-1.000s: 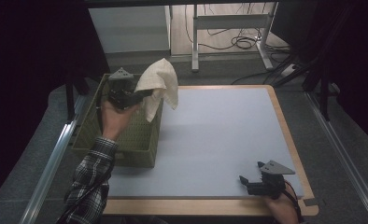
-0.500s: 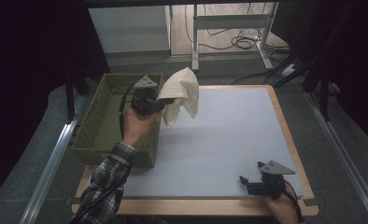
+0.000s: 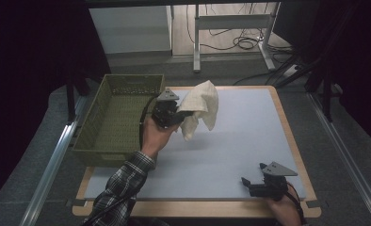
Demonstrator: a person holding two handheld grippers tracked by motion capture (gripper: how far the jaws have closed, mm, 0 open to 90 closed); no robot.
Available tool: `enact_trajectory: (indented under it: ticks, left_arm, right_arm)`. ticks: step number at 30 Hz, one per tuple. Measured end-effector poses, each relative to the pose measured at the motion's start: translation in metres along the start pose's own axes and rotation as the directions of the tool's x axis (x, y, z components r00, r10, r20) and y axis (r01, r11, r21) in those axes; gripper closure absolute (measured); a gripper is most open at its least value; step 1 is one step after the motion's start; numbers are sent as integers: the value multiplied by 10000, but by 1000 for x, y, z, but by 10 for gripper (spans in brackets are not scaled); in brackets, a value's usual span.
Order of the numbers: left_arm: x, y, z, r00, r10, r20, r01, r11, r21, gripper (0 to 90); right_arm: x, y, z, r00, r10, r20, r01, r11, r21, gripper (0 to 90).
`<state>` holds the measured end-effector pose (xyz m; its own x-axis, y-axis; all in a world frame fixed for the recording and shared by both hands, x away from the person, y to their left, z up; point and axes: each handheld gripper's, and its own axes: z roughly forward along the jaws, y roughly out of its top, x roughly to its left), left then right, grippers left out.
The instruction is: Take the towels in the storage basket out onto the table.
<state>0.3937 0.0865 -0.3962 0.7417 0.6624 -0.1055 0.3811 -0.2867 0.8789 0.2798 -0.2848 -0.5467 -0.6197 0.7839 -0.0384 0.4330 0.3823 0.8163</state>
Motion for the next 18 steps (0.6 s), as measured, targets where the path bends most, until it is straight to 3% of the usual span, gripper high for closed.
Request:
enact_trajectory:
  ticks: [7, 13, 18]
  left_arm:
    - [-21, -3, 17, 9990, 282, 348, -281, 9996, -32, 813]
    - [-34, -10, 28, 9969, 212, 759, -211, 9998, -22, 812]
    - [-40, -21, 36, 9966, 178, 799, -186, 9998, 103, 808]
  right_arm:
    - [0, 0, 0, 10000, -1, -1, 1, 10000, 0, 74]
    - [0, 0, 0, 10000, -8, -2, 8, 10000, -1, 74]
    - [0, 0, 0, 10000, -10, -3, 10, 10000, 3, 74]
